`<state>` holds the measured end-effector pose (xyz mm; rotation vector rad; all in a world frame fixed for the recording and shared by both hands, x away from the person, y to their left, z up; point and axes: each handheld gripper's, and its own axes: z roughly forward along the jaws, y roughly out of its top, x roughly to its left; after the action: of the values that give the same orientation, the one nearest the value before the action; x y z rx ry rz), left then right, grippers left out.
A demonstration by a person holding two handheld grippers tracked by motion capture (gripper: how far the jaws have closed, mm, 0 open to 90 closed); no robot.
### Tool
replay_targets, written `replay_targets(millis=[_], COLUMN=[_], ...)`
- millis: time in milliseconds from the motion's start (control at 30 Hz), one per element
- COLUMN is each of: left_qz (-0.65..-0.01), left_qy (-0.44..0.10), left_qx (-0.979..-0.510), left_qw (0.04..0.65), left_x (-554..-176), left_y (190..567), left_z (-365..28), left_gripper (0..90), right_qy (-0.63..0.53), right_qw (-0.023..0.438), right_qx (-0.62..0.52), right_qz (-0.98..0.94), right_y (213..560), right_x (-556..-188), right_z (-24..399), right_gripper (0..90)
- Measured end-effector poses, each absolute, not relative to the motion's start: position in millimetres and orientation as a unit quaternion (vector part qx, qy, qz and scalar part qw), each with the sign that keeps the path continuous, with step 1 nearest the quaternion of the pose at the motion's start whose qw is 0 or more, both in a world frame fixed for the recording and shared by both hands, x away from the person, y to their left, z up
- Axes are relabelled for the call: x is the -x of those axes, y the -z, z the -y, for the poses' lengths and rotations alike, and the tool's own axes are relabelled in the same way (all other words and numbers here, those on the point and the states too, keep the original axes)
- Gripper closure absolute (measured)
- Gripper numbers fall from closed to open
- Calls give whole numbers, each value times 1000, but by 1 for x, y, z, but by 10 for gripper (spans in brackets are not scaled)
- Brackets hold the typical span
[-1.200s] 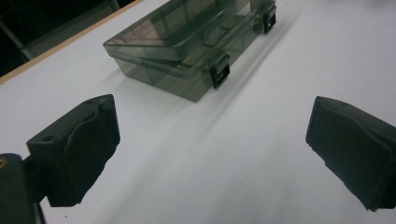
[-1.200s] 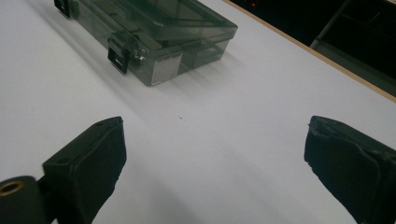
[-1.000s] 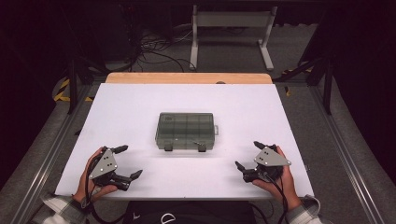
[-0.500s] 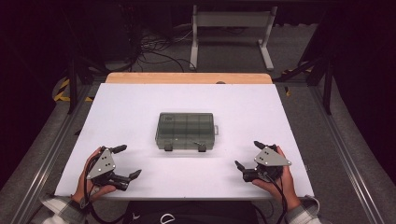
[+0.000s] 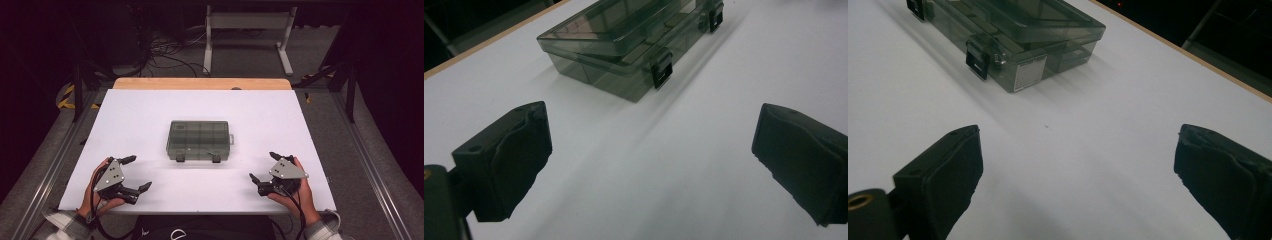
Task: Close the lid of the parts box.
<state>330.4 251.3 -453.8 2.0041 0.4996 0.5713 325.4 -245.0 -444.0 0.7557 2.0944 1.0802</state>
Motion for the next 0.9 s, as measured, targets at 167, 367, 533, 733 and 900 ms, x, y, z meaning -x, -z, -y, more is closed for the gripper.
replay_targets(millis=[167,367,533,733,900], left_qz=[-207,-206,-208,-208,-208], left_qy=[-232,-233,-233,-232,-231], left_qx=[-819,-818,-817,-818,-818], left_qw=[482,483,484,483,483], left_x=[-329,-329,-329,-329,-330], left_y=[454,453,453,454,454], left_z=[-252,-251,-250,-249,-248], left_gripper=[33,33,33,33,33], right_qy=[-414,-416,-416,-420,-418], right_qw=[328,328,330,330,329], right_qx=[-288,-287,-287,-289,-289], right_qz=[-799,-798,-797,-795,-796], right_y=[443,443,443,442,443], right_x=[-325,-325,-325,-325,-325], right_z=[244,245,246,246,247], right_gripper=[58,58,58,58,58])
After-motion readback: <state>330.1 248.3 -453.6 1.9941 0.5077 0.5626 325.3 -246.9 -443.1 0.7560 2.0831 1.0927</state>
